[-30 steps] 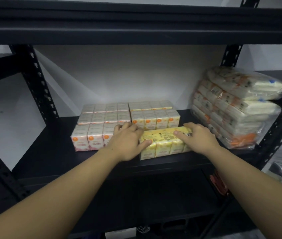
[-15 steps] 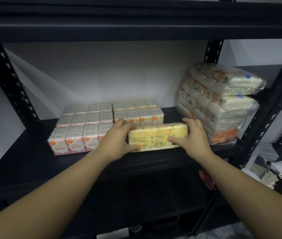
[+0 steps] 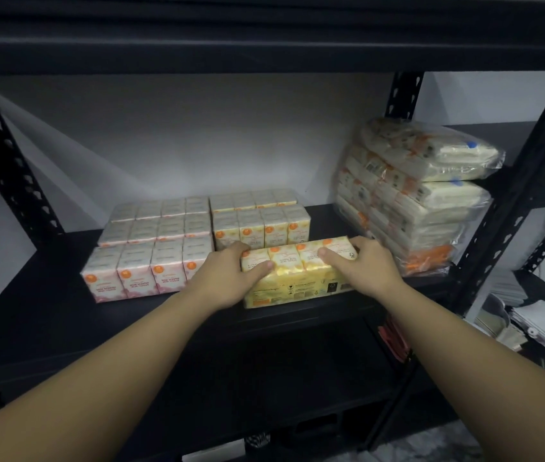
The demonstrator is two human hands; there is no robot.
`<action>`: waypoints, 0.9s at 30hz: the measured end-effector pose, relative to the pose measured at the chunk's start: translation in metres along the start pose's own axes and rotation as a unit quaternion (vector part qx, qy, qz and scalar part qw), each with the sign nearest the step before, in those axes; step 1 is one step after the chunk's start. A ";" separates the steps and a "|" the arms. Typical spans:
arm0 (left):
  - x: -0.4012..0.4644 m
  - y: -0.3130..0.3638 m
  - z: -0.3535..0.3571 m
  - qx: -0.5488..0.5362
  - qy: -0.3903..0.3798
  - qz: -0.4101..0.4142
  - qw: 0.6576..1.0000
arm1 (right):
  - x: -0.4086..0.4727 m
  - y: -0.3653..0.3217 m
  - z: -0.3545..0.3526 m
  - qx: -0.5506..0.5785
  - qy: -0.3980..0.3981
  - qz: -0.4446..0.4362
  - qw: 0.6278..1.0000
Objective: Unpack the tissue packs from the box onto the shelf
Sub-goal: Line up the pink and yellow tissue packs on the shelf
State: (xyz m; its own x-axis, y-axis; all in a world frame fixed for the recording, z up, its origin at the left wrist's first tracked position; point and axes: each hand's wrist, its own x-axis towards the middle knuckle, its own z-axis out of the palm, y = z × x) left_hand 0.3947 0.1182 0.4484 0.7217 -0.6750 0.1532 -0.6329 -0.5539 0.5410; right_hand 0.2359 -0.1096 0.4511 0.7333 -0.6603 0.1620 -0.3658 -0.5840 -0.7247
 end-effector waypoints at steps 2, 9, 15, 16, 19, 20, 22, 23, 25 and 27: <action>0.001 0.001 -0.005 -0.015 0.030 0.015 0.999 | 0.004 -0.001 -0.001 0.041 0.016 -0.021 0.999; 0.001 -0.006 -0.013 0.087 0.025 0.065 0.994 | 0.009 0.006 0.012 0.049 0.011 -0.043 0.998; -0.003 -0.015 -0.019 0.110 0.031 0.119 0.986 | 0.008 0.000 0.021 -0.032 0.004 -0.085 0.996; -0.004 -0.017 -0.022 0.107 0.032 0.125 0.986 | 0.008 -0.006 0.024 -0.051 0.008 -0.105 0.993; -0.007 -0.023 -0.031 0.092 0.041 0.144 0.984 | 0.009 -0.024 0.033 -0.118 0.010 -0.168 0.979; -0.009 -0.026 -0.034 0.090 0.050 0.152 0.983 | 0.010 -0.030 0.037 -0.135 0.002 -0.183 0.974; -0.012 -0.033 -0.042 0.090 0.063 0.152 0.982 | 0.010 -0.040 0.046 -0.154 -0.017 -0.208 0.966; -0.014 -0.038 -0.047 0.097 0.066 0.144 0.983 | 0.011 -0.043 0.051 -0.158 -0.027 -0.214 0.964; -0.018 -0.051 -0.056 0.127 0.080 0.114 0.982 | 0.012 -0.048 0.061 -0.151 -0.044 -0.218 0.963; -0.023 -0.065 -0.064 0.157 0.102 0.074 0.980 | 0.013 -0.050 0.070 -0.141 -0.051 -0.217 0.965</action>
State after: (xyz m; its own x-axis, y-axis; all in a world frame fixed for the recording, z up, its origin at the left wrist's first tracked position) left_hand 0.4373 0.2015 0.4627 0.6368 -0.6655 0.3893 -0.7663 -0.6022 0.2239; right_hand 0.3037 -0.0559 0.4431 0.9001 -0.2828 0.3313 -0.1423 -0.9098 -0.3899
